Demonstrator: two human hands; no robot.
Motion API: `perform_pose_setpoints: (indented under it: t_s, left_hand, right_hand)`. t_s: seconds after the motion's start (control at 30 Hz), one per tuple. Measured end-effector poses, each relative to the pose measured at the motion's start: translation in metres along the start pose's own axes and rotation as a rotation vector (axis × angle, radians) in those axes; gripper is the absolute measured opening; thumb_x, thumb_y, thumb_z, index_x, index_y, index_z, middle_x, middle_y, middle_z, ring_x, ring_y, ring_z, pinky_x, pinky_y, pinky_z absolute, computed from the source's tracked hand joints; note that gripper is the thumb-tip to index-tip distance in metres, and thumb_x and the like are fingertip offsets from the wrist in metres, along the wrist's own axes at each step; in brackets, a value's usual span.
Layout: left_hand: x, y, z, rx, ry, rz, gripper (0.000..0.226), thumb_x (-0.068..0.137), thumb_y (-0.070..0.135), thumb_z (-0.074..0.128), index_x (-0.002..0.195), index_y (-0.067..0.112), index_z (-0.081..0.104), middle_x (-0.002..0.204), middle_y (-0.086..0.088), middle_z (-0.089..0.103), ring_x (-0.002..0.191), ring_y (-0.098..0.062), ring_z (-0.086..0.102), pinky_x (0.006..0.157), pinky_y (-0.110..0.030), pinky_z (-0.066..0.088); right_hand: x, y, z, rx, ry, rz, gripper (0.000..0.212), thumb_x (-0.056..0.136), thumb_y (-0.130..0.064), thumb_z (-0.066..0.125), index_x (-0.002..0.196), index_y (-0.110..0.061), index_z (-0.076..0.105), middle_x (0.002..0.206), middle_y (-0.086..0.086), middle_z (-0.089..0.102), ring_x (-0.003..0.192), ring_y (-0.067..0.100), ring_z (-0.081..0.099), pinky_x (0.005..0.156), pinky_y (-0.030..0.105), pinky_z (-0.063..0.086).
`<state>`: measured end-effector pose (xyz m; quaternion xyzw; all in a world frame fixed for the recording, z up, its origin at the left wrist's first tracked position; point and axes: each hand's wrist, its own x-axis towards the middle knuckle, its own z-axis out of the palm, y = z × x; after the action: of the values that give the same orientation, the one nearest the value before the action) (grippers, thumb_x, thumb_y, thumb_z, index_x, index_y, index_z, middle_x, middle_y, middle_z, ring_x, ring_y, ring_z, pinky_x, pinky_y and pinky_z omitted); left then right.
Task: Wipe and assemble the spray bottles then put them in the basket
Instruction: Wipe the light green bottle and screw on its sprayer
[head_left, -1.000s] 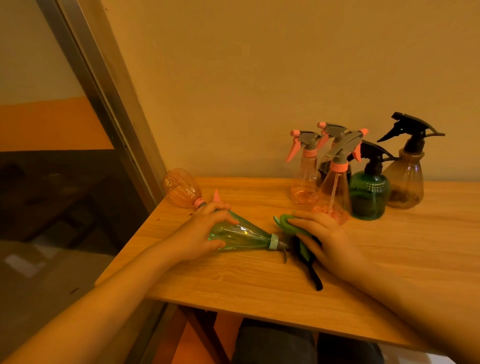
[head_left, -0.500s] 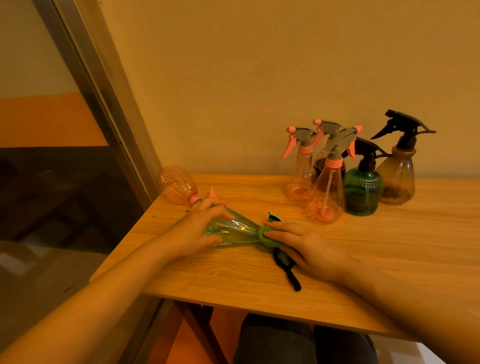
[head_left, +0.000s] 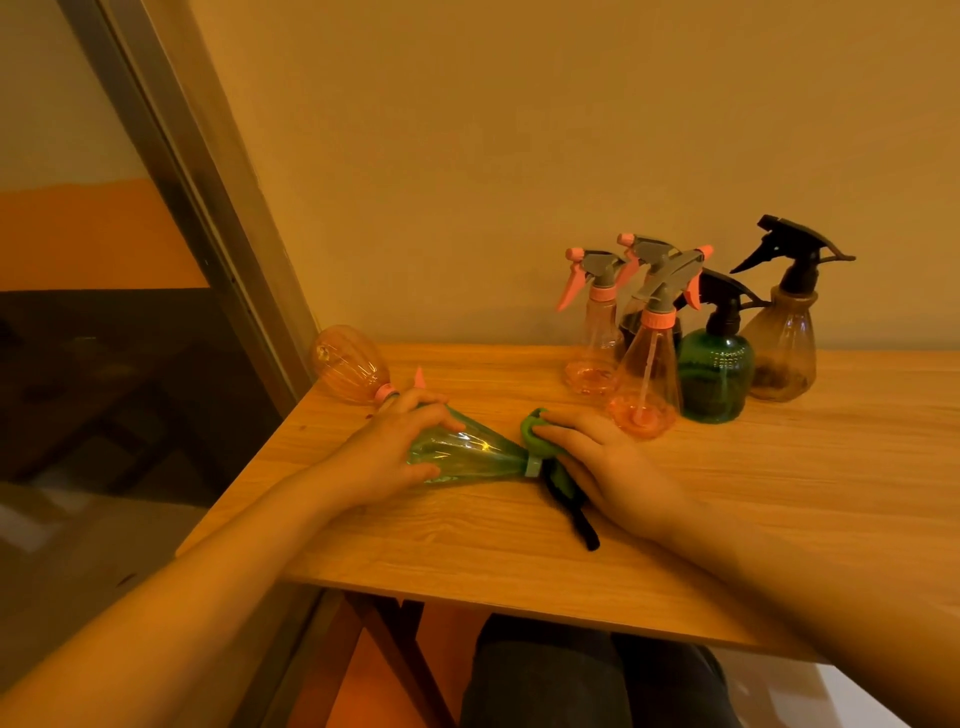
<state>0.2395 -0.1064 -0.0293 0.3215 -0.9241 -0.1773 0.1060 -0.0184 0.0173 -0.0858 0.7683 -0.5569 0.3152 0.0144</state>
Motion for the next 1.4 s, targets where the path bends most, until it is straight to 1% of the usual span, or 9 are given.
perform_pose_setpoints:
  t_s: [0.17,0.3,0.5,0.73,0.83,0.97,1.13,1.27,1.4]
  left_hand:
    - [0.000,-0.002,0.000,-0.002,-0.003,-0.005,0.051,0.078,0.022,0.074,0.118,0.042,0.051,0.146,0.011,0.029,0.137,-0.015,0.019,0.113,-0.048,0.026]
    - [0.000,-0.002,0.001,-0.001,0.020,0.007,0.050,0.078,0.022,0.074,0.121,0.038,0.052,0.147,0.011,0.029,0.135,-0.006,0.013,0.116,-0.041,0.017]
    - [0.002,-0.008,0.001,0.021,0.010,0.026,0.056,0.076,0.027,0.076,0.123,0.040,0.050,0.147,0.011,0.029,0.138,-0.012,0.017,0.114,-0.046,0.026]
    - [-0.007,-0.011,0.007,0.111,0.055,0.054,0.071,0.076,0.027,0.076,0.127,0.057,0.036,0.145,0.019,0.014,0.138,-0.012,0.016,0.110,-0.033,0.033]
    - [-0.008,-0.013,0.005,0.043,0.071,0.059,0.069,0.077,0.024,0.076,0.124,0.057,0.039,0.137,0.024,0.019,0.134,-0.004,0.019,0.103,-0.016,0.032]
    - [-0.004,-0.014,-0.006,-0.033,0.008,0.031,0.068,0.074,0.026,0.078,0.127,0.051,0.045,0.139,0.020,0.026,0.129,0.004,0.019,0.095,-0.001,0.021]
    - [-0.002,-0.017,-0.021,-0.140,-0.114,-0.044,0.068,0.075,0.028,0.078,0.126,0.055,0.042,0.129,0.037,0.026,0.116,0.026,0.020,0.102,-0.014,0.030]
    - [-0.001,-0.015,-0.028,-0.120,-0.156,-0.030,0.063,0.078,0.027,0.075,0.119,0.057,0.038,0.111,0.065,0.017,0.108,0.039,0.013,0.091,-0.005,0.029]
    - [0.000,-0.014,-0.029,-0.099,-0.179,-0.012,0.064,0.081,0.029,0.072,0.121,0.060,0.032,0.115,0.058,0.014,0.115,0.030,0.014,0.103,-0.016,0.027]
  right_hand:
    - [0.016,0.005,0.012,0.039,-0.138,0.011,0.047,0.096,-0.034,0.038,0.142,-0.026,0.040,0.150,0.000,0.036,0.137,0.016,0.034,0.111,0.033,0.032]
    - [0.007,0.014,0.007,0.059,-0.187,0.001,0.045,0.098,-0.037,0.036,0.142,-0.029,0.040,0.149,-0.004,0.037,0.134,0.013,0.038,0.107,0.034,0.039]
    - [-0.019,0.027,-0.009,0.023,-0.172,-0.029,0.045,0.096,-0.026,0.048,0.140,-0.030,0.043,0.143,-0.006,0.042,0.130,0.007,0.039,0.105,0.026,0.040]
    - [-0.025,0.025,-0.012,0.059,0.069,0.066,0.049,0.092,-0.024,0.054,0.138,-0.032,0.040,0.135,-0.011,0.043,0.123,0.006,0.042,0.099,0.019,0.034]
    - [-0.026,0.028,-0.011,0.089,0.107,0.129,0.049,0.090,-0.014,0.060,0.134,-0.028,0.045,0.136,-0.012,0.043,0.126,0.008,0.043,0.102,0.020,0.034]
    - [-0.025,0.028,-0.011,0.085,0.112,0.124,0.042,0.089,-0.015,0.059,0.130,-0.022,0.052,0.138,-0.010,0.041,0.126,0.004,0.040,0.100,0.003,0.027]
    - [-0.024,0.026,-0.014,0.152,0.145,0.121,0.038,0.090,-0.021,0.050,0.128,-0.021,0.053,0.141,-0.005,0.038,0.129,-0.008,0.032,0.102,0.005,0.027]
    - [-0.024,0.029,-0.015,0.192,0.135,0.157,0.028,0.090,-0.017,0.055,0.117,-0.025,0.059,0.137,-0.008,0.040,0.126,-0.009,0.034,0.100,0.005,0.030]
    - [-0.022,0.029,-0.017,0.285,0.082,0.249,0.035,0.086,-0.027,0.064,0.118,-0.037,0.054,0.126,-0.023,0.044,0.120,-0.011,0.039,0.098,0.007,0.034]
